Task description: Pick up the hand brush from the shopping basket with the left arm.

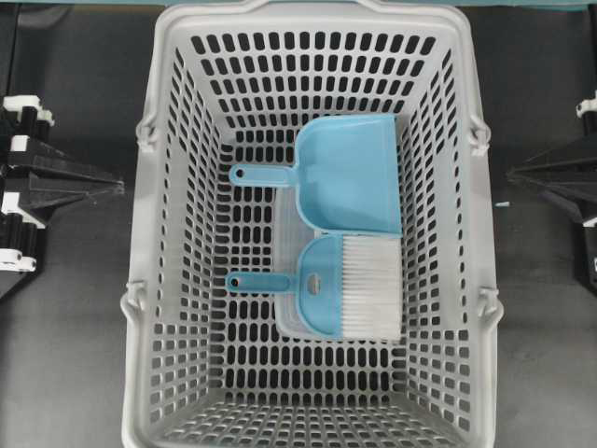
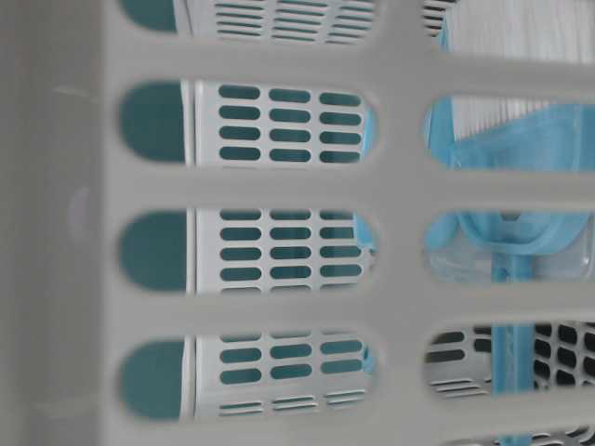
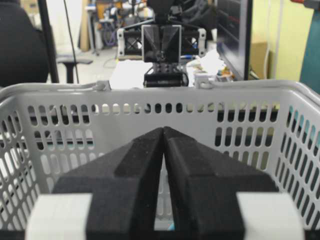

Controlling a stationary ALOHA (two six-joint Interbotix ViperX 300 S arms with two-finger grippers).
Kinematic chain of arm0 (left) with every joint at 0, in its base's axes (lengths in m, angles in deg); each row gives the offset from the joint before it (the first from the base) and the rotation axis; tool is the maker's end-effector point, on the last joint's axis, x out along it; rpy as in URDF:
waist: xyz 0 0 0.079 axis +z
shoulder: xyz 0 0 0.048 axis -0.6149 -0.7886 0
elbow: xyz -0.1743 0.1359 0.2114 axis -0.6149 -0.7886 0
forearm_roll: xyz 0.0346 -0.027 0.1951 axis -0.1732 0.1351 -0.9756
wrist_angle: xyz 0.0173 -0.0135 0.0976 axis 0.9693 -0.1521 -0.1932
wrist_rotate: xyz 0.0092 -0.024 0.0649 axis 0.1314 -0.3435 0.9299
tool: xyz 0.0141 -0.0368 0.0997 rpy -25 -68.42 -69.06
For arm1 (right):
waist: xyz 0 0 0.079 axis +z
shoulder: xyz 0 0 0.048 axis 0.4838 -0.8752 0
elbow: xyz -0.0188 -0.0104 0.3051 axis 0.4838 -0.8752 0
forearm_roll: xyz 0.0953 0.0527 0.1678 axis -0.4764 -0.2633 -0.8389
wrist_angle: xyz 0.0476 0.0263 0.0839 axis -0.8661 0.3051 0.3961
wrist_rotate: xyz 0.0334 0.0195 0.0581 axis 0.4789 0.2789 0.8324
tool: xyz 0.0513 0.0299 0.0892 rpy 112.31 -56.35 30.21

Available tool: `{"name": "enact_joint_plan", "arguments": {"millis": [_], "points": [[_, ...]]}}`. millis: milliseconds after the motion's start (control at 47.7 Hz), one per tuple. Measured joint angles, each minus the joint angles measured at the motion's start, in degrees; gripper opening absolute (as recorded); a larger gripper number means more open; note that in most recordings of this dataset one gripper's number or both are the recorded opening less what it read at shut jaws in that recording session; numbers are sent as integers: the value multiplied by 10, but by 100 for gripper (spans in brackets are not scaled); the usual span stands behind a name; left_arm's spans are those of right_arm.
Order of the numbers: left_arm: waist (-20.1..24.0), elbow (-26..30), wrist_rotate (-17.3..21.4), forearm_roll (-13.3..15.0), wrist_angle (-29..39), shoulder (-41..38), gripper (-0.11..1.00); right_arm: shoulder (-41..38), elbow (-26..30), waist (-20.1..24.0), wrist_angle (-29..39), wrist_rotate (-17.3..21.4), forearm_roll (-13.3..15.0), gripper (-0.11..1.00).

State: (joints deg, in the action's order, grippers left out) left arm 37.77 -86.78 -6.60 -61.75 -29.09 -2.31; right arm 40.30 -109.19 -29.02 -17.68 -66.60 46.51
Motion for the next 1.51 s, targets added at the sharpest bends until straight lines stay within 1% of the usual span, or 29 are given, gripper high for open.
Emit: {"name": "enact_joint_plan", "arguments": {"millis": [21, 63, 105, 189, 314, 398, 461, 608, 734, 922, 1048, 1132, 1216, 1258, 1300, 1342, 1426, 1509], "points": [[0, 0, 0, 0, 0, 0, 6, 0, 0, 0, 0, 0, 0, 0], [0, 3, -3, -3, 5, 1, 2, 0, 1, 0, 0, 1, -1, 0], [0, 20, -5, -11, 34, -1, 0, 0, 1, 1, 0, 4, -2, 0], [0, 77, -8, -20, 125, -8, 0, 0, 1, 2, 0, 8, -7, 0], [0, 149, -8, -21, 252, -33, 0, 0, 1, 3, 1, 9, -8, 0], [-3, 200, -8, -22, 325, -60, 0, 0, 1, 3, 3, 9, -8, 0], [-7, 249, -8, -22, 388, -91, 0, 0, 0, 3, 8, 9, -8, 0], [-18, 352, -6, -22, 497, -172, 0, 0, 1, 2, 21, 9, -9, 0], [-27, 431, -6, -22, 586, -251, 0, 1, 1, 2, 25, 9, -9, 0], [-36, 528, -6, -22, 695, -372, 0, 1, 1, 3, 24, 9, -9, 0], [-41, 583, -6, -22, 759, -438, 0, 1, 0, 3, 23, 8, -9, 0], [-43, 609, -6, -22, 795, -475, 0, 2, 1, 3, 23, 9, -8, 0], [-47, 623, -7, -22, 809, -502, 1, 2, 1, 3, 23, 9, -9, 0], [-50, 625, -9, -22, 809, -514, 5, 2, 1, 3, 22, 8, -8, 0], [-52, 625, -11, -22, 809, -520, 14, 3, 1, 3, 22, 9, -9, 0], [-54, 625, -15, -22, 810, -526, 25, 4, 0, 3, 22, 8, -9, 0], [-58, 621, -31, -22, 811, -537, 53, 5, 0, 3, 22, 9, -8, 0], [-59, 614, -45, -22, 811, -550, 76, 5, 1, 4, 22, 9, -9, 0]]}}
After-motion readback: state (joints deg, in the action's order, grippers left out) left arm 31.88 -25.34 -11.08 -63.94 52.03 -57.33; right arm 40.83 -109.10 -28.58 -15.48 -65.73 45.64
